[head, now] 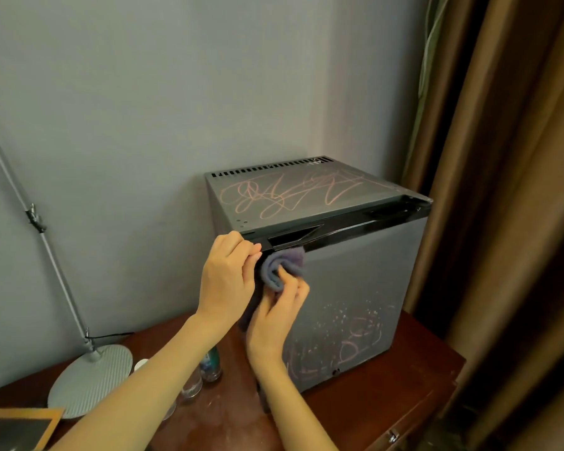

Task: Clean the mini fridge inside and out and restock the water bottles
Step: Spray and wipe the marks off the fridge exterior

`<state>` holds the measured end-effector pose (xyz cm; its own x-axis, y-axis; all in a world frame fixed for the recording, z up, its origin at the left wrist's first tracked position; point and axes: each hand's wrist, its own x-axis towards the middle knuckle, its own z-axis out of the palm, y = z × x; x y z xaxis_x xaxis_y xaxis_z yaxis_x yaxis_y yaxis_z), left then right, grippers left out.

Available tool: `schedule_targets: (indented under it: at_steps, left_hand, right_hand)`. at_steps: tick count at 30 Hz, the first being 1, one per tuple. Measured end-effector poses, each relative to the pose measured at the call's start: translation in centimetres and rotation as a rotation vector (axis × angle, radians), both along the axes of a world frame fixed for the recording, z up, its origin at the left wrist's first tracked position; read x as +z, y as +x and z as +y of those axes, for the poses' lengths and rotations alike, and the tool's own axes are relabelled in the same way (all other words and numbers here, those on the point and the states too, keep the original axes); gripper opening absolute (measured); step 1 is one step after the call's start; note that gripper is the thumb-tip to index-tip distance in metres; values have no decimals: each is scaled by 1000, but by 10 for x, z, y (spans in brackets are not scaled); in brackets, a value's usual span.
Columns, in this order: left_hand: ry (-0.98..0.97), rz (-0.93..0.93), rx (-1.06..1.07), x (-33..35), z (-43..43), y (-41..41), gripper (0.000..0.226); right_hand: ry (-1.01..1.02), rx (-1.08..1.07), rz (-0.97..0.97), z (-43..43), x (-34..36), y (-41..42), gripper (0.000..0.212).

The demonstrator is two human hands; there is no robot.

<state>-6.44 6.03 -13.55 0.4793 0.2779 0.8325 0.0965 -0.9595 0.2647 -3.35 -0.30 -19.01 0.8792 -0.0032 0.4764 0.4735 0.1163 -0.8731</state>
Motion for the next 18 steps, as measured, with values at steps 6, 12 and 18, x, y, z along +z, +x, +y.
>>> schedule_targets:
  at_steps: [6,12,18]
  left_hand:
    - [1,-52,11,-6,1,4,15]
    - [-6,-63,29,-10,1,7,15]
    - [-10,-68,31,-8,0,9,17]
  right_hand:
    - [98,-129,79,-27,8,92,28]
    - [75,-406,191,-80,24,223,30]
    - [119,-400,253,-102,33,258,31]
